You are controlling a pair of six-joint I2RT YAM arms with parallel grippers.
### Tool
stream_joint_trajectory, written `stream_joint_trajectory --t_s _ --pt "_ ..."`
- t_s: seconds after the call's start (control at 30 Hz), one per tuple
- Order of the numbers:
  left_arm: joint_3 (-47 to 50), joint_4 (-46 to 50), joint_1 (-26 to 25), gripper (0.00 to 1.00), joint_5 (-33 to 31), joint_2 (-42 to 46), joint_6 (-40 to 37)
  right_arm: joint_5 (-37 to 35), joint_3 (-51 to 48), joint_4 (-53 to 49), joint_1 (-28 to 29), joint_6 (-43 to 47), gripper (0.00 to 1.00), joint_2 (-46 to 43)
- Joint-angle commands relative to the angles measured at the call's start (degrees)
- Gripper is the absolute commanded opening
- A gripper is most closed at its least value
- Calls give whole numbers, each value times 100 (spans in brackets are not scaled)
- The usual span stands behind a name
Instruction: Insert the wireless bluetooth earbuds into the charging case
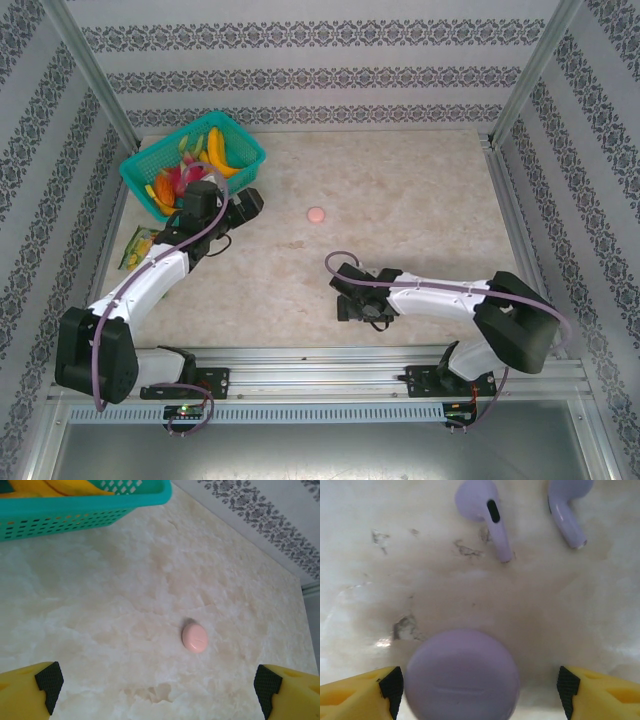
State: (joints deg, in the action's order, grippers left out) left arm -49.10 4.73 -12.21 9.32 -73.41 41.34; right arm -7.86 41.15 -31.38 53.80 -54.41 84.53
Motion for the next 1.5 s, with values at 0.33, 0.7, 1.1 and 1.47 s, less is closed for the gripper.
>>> stream_joint_trajectory --t_s 0.33,0.7,1.1,1.47 --pt "222 -578 165 100 73 -46 530 198 386 439 126 2 47 432" --pt "-91 -156 279 100 404 -122 239 298 2452 136 168 1347 45 1452" --pt "-150 18 335 100 368 59 93 862 3971 -795 -304 3169 45 3022" --pt "-165 182 340 100 410 265 190 773 3971 -969 -392 2608 71 2959"
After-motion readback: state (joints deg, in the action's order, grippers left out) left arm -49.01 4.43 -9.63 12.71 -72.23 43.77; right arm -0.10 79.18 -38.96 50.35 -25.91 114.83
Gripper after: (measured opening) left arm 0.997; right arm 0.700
